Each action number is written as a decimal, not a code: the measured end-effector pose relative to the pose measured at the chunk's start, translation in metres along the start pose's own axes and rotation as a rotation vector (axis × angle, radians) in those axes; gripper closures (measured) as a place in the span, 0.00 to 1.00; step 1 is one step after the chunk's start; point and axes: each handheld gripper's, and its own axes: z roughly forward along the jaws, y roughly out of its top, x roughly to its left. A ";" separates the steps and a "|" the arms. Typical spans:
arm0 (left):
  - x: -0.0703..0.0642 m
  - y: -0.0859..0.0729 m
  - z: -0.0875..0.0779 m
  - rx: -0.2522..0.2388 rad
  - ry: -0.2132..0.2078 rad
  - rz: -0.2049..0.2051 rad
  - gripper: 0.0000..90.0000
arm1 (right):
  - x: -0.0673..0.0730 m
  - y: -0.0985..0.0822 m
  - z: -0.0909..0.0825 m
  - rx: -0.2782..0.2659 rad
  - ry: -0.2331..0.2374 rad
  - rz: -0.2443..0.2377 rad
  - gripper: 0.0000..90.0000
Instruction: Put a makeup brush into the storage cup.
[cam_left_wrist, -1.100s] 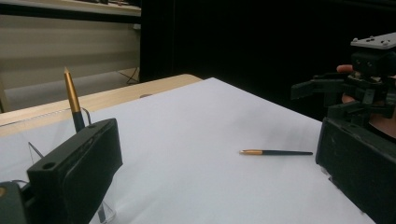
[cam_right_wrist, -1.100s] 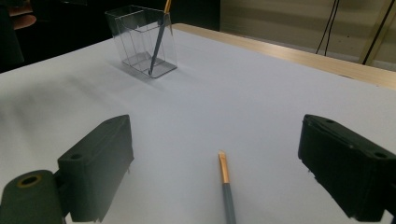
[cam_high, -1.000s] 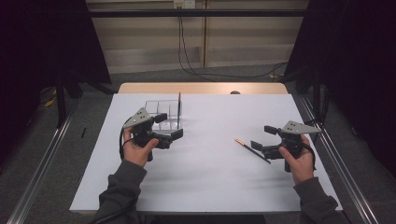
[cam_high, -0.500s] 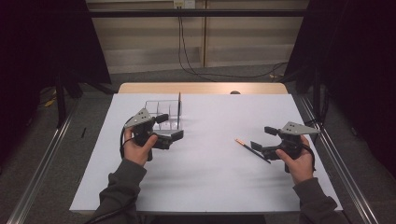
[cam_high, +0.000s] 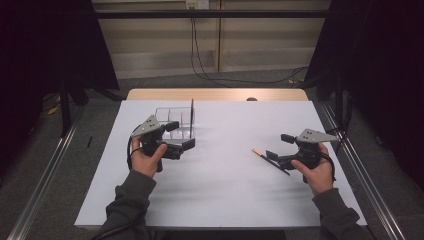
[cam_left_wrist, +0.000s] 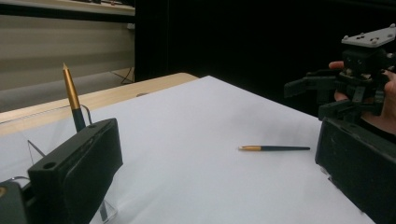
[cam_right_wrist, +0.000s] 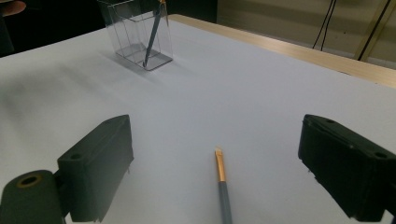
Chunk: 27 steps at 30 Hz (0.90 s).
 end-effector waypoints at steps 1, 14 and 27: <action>-0.001 0.000 0.000 -0.005 0.005 -0.004 0.00 | 0.000 0.000 0.000 -0.003 0.000 0.002 0.10; -0.001 -0.003 0.002 0.005 -0.006 -0.006 0.01 | -0.001 0.006 0.008 0.026 -0.012 -0.017 0.10; 0.002 -0.001 -0.001 0.010 -0.001 0.013 0.01 | -0.002 0.009 0.016 0.031 -0.013 -0.018 0.10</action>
